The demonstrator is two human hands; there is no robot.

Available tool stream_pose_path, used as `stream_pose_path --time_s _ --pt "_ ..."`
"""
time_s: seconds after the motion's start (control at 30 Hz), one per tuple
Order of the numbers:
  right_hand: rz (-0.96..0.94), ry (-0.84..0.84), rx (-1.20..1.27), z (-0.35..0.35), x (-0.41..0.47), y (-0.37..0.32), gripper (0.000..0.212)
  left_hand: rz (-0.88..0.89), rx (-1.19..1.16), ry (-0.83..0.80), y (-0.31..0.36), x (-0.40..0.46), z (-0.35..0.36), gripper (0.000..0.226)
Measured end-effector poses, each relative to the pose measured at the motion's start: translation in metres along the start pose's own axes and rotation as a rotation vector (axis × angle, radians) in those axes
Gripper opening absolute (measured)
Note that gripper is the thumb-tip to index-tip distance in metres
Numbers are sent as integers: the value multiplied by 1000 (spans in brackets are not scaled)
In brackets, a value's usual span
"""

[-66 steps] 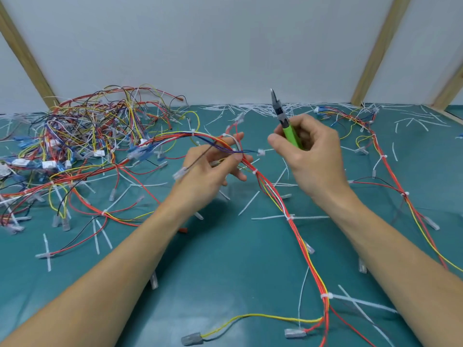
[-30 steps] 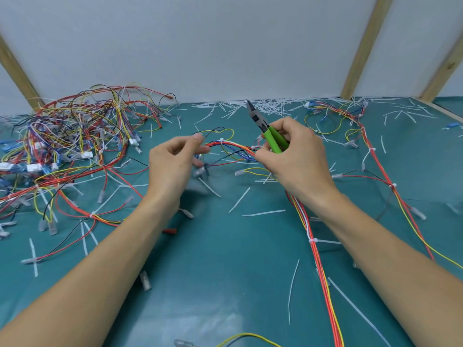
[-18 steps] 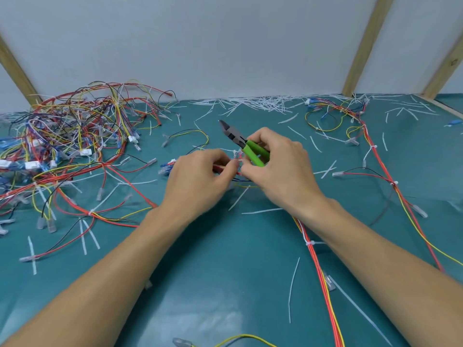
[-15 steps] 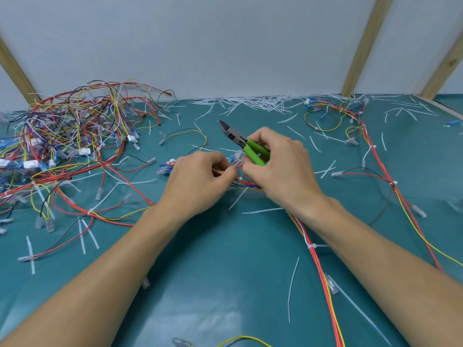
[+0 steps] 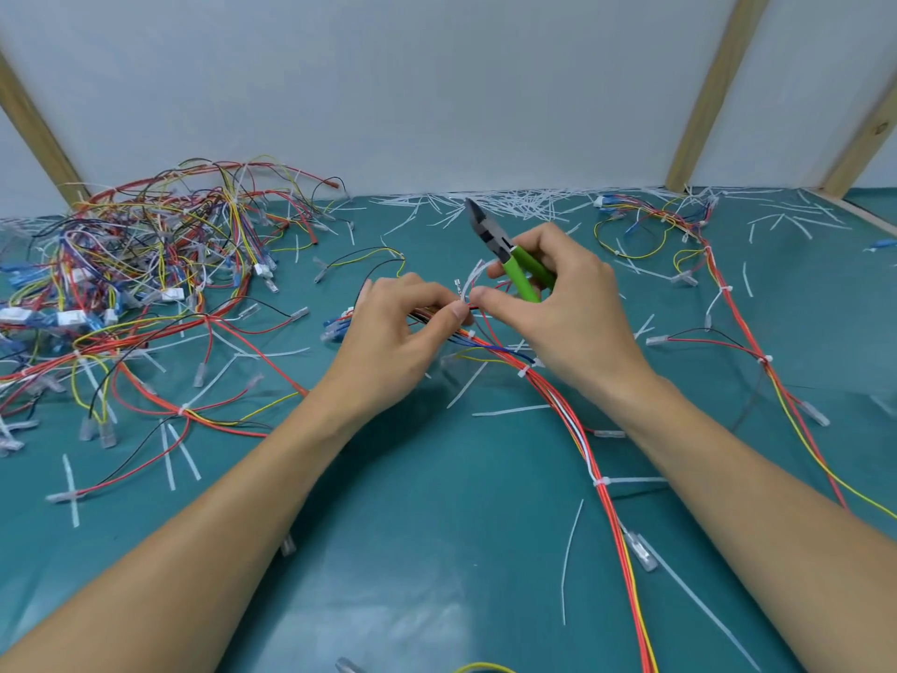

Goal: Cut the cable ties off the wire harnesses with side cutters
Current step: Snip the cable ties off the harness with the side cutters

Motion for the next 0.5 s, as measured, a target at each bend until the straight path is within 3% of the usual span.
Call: stream_pose_path --time_s 0.1,0.27,0.5 --pt "49 -17 -44 1 0 4 40 0 -3 -10 -1 0 0 16" --pt "142 4 -39 3 3 13 20 -9 60 -15 0 -2 1 13" --pt "380 96 73 -4 17 40 22 0 15 28 -2 1 -2 20"
Point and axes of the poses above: each hand's wrist, its own x-axis towards the middle knuckle, its own z-axis out of the palm, y = z × x, the point moved 5 cm from there along x, towards the middle knuckle, and after that the axes turned 12 degrees about y, right-handed, at the moved point
